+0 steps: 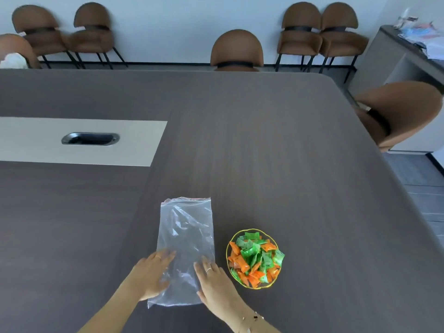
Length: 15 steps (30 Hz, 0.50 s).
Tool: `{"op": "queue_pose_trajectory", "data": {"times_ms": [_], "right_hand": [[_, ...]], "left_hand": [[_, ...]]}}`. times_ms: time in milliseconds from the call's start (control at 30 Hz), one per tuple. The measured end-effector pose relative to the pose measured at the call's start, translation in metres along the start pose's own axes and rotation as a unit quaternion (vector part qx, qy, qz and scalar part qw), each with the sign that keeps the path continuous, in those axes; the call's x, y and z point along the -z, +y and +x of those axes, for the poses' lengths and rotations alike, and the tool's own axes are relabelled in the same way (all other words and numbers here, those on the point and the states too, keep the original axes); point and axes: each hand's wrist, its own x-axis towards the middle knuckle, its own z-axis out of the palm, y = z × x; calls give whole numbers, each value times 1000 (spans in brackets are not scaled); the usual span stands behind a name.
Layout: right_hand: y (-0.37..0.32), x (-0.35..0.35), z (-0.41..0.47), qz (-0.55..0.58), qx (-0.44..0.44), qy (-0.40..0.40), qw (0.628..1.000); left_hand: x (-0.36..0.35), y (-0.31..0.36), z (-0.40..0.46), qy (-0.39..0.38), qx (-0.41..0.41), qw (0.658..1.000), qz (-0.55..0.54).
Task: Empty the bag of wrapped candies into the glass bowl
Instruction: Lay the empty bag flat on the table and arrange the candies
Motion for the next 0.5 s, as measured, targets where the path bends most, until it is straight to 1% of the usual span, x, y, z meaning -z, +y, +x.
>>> {"op": "queue_pose_trajectory", "data": {"times_ms": [67, 133, 200, 267, 333, 367, 433, 500], "right_hand": [[-5, -17, 0, -6, -19, -27, 999], [-7, -31, -1, -2, -45, -20, 999], [-6, -28, -6, 10, -47, 14, 999], [0, -18, -15, 26, -34, 65, 997], [16, 1, -24, 49, -36, 117, 991], [28, 11, -26, 60, -46, 142, 987], [58, 34, -32, 101, -103, 185, 972], [93, 54, -46, 157, -201, 211, 944]], "left_hand": [[-11, 5, 6, -3, -10, 1000, 8], [-19, 7, 9, 9, 12, 1000, -4], [-22, 9, 7, 25, 25, 999, -1], [-19, 8, 3, 52, 15, 998, 21], [-14, 3, 4, 71, 24, 997, 31], [-10, 2, 6, 94, 32, 995, 27], [6, 11, 6, 144, 49, 988, -18], [22, 32, 6, 179, 41, 978, -96]]}}
